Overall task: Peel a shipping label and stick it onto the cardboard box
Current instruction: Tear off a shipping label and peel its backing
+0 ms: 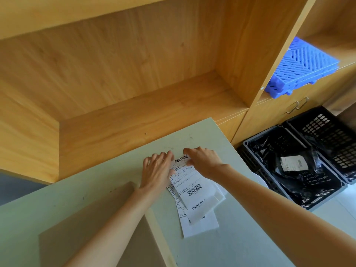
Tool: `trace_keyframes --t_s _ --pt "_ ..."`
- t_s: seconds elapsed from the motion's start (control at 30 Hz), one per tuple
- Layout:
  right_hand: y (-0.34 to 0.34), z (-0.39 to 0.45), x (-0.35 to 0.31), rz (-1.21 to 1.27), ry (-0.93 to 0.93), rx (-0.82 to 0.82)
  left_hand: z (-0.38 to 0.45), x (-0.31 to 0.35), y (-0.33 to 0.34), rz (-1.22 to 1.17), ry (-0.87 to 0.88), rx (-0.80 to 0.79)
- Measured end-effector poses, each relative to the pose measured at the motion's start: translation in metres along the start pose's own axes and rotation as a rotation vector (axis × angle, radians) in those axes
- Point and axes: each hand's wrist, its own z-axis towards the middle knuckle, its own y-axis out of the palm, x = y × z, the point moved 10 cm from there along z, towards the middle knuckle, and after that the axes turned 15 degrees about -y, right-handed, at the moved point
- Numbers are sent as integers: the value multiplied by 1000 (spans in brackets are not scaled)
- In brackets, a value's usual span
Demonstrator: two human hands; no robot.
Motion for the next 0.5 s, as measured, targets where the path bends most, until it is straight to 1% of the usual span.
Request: trace_keyframes --t_s 0.2,0.3,0.43,0.5 --pt "-64 -7 -21 -14 26 56 -3 1 -68 -91 18 124" --pt "-106 -7 -46 -14 -6 76 -5 -3 -114 -105 34 220" --pt "-163 -8 -90 -32 -51 146 -16 -13 -184 -77 48 357" --pt "-187 -8 -110 -39 -67 174 -23 -18 -216 -52 62 396"
